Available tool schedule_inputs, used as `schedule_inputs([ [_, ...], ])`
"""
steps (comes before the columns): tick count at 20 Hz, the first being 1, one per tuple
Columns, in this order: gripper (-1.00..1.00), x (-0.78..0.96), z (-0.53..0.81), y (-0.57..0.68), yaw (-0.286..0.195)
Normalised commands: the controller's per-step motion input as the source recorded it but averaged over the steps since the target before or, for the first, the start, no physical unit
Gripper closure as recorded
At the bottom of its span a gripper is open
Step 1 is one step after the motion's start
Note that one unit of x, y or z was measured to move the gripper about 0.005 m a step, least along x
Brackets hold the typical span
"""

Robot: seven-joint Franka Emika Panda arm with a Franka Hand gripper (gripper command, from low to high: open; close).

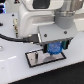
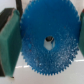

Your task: Insert the blue gear onto the right peg, followed by the red gear

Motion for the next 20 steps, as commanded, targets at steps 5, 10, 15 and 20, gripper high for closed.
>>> schedule_inputs([
  [5,1.00,0.02,-0.04,0.00,0.000],
  [10,1.00,0.03,-0.10,-0.04,0.000],
  [15,1.00,0.06,-0.05,-0.04,0.000],
  [20,1.00,0.16,0.08,-0.08,0.000],
])
